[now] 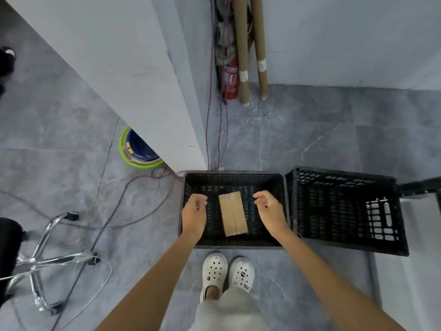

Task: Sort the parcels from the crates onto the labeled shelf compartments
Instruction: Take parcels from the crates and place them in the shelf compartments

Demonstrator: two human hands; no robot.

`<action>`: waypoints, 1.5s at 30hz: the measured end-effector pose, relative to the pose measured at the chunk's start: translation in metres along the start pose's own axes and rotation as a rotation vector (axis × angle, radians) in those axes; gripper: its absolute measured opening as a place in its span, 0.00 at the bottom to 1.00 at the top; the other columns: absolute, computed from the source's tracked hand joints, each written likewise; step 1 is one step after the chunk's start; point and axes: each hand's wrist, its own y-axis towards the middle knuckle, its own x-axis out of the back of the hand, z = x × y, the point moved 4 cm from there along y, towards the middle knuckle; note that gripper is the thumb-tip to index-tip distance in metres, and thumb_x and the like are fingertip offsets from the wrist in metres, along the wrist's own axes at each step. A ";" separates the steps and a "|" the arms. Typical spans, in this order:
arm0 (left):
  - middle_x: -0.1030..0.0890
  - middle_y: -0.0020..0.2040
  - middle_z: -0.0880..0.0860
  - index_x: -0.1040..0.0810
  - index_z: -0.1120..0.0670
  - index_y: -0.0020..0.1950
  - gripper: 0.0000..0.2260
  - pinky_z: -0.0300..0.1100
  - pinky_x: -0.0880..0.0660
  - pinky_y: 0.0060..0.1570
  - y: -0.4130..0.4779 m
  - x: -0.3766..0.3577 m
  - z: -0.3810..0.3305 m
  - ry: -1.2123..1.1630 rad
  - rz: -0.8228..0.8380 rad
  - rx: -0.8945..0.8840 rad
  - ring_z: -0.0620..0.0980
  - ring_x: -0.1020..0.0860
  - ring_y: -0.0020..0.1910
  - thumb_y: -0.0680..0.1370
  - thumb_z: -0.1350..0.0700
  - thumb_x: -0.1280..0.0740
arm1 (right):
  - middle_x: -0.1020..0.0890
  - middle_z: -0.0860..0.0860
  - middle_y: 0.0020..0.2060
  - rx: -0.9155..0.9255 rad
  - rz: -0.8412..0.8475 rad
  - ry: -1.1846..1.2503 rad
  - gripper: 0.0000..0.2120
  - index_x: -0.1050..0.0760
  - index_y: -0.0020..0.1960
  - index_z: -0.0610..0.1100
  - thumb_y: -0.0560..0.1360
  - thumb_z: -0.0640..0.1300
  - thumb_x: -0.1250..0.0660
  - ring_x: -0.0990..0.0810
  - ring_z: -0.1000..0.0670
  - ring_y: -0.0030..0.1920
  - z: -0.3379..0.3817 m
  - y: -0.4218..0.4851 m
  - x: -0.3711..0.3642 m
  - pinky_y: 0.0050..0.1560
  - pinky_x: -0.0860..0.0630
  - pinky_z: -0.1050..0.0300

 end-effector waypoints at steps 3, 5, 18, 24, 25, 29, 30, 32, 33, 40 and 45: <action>0.25 0.41 0.46 0.25 0.57 0.52 0.06 0.25 0.31 0.32 0.046 -0.050 0.063 -0.011 0.039 0.059 0.42 0.28 0.36 0.80 0.63 0.42 | 0.20 0.41 0.51 -0.102 0.032 -0.025 0.11 0.26 0.60 0.38 0.80 0.36 0.43 0.25 0.50 0.46 -0.072 0.054 -0.049 0.47 0.29 0.59; 0.25 0.42 0.47 0.26 0.59 0.57 0.08 0.29 0.31 0.34 0.078 -0.087 0.113 -0.028 0.086 0.139 0.46 0.28 0.38 0.80 0.64 0.41 | 0.22 0.40 0.55 -0.169 0.055 -0.047 0.13 0.28 0.63 0.39 0.80 0.36 0.43 0.24 0.47 0.48 -0.123 0.091 -0.083 0.50 0.28 0.55; 0.30 0.70 0.54 0.42 0.50 0.75 0.31 0.56 0.31 0.65 0.159 -0.235 0.320 -0.146 0.473 0.549 0.55 0.30 0.67 0.76 0.71 0.40 | 0.36 0.47 0.73 -0.455 0.327 0.125 0.30 0.48 0.77 0.46 0.79 0.40 0.38 0.36 0.47 0.72 -0.316 0.169 -0.223 0.72 0.38 0.52; 0.25 0.55 0.58 0.31 0.54 0.67 0.23 0.42 0.26 0.44 0.102 -0.196 0.230 -0.229 0.339 0.525 0.55 0.25 0.54 0.78 0.72 0.49 | 0.31 0.43 0.69 -0.420 0.192 0.214 0.24 0.39 0.74 0.44 0.79 0.33 0.43 0.31 0.45 0.67 -0.265 0.124 -0.153 0.69 0.34 0.50; 0.24 0.51 0.56 0.29 0.54 0.64 0.22 0.38 0.27 0.38 0.093 -0.188 0.208 -0.221 0.333 0.498 0.52 0.24 0.49 0.78 0.73 0.49 | 0.31 0.43 0.69 -0.407 0.185 0.224 0.23 0.39 0.73 0.46 0.80 0.34 0.43 0.32 0.45 0.68 -0.250 0.113 -0.136 0.69 0.34 0.48; 0.25 0.43 0.55 0.28 0.50 0.49 0.19 0.35 0.29 0.36 0.052 -0.147 0.106 -0.148 0.345 0.282 0.47 0.26 0.40 0.77 0.73 0.45 | 0.33 0.47 0.68 -0.394 0.147 0.321 0.23 0.39 0.73 0.53 0.81 0.39 0.44 0.33 0.45 0.69 -0.174 0.062 -0.059 0.68 0.33 0.41; 0.25 0.42 0.55 0.28 0.48 0.47 0.19 0.34 0.29 0.37 0.040 -0.137 0.078 -0.146 0.338 0.211 0.47 0.26 0.40 0.76 0.74 0.44 | 0.33 0.48 0.66 -0.387 0.126 0.356 0.22 0.39 0.73 0.53 0.81 0.39 0.44 0.32 0.46 0.67 -0.150 0.048 -0.037 0.68 0.32 0.41; 0.26 0.41 0.54 0.27 0.49 0.46 0.19 0.35 0.28 0.40 0.014 -0.117 0.012 -0.172 0.328 0.090 0.47 0.27 0.41 0.75 0.74 0.42 | 0.31 0.49 0.61 -0.360 0.080 0.431 0.22 0.40 0.74 0.51 0.82 0.38 0.45 0.30 0.47 0.63 -0.101 0.017 0.009 0.67 0.31 0.41; 0.25 0.42 0.54 0.27 0.50 0.46 0.18 0.35 0.28 0.42 0.001 -0.110 -0.021 -0.181 0.338 0.027 0.48 0.27 0.42 0.75 0.74 0.41 | 0.30 0.49 0.58 -0.326 0.052 0.454 0.21 0.39 0.73 0.50 0.82 0.38 0.45 0.30 0.46 0.62 -0.078 0.002 0.033 0.66 0.31 0.41; 0.30 0.62 0.47 0.29 0.48 0.58 0.14 0.27 0.36 0.53 -0.098 -0.067 -0.234 -0.107 0.532 -0.301 0.39 0.33 0.60 0.76 0.60 0.32 | 0.26 0.53 0.58 -0.127 -0.163 0.644 0.19 0.36 0.71 0.52 0.83 0.39 0.48 0.26 0.53 0.58 0.060 -0.095 0.212 0.60 0.26 0.47; 0.32 0.69 0.48 0.45 0.50 0.75 0.44 0.45 0.30 0.62 -0.155 -0.058 -0.356 -0.214 0.669 -0.296 0.46 0.31 0.65 0.65 0.45 0.26 | 0.22 0.57 0.55 0.033 -0.297 0.681 0.16 0.32 0.68 0.53 0.83 0.43 0.49 0.23 0.58 0.50 0.140 -0.152 0.315 0.48 0.23 0.55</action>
